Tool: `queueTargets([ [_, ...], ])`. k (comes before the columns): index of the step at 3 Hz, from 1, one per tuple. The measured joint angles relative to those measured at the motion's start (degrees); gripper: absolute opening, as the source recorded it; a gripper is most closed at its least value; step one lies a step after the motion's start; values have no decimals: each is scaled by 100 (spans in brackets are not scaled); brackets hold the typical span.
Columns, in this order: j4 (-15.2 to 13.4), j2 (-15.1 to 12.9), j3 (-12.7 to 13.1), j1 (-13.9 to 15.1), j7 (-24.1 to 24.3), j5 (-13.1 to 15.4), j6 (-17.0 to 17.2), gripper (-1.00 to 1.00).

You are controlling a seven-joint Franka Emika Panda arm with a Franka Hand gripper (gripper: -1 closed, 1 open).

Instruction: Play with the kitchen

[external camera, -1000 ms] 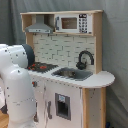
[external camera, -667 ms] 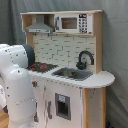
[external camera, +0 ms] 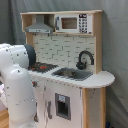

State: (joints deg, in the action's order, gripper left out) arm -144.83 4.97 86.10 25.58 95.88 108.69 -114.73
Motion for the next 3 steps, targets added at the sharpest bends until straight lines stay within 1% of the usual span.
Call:
queueTargets([
  [1, -13, -62, 0, 23, 554, 287, 0, 100],
  [2, -62, -201, -17, 72, 1046, 642, 0, 100],
  [3, -115, -497, -80, 261, 1203, 1123, 0, 100],
])
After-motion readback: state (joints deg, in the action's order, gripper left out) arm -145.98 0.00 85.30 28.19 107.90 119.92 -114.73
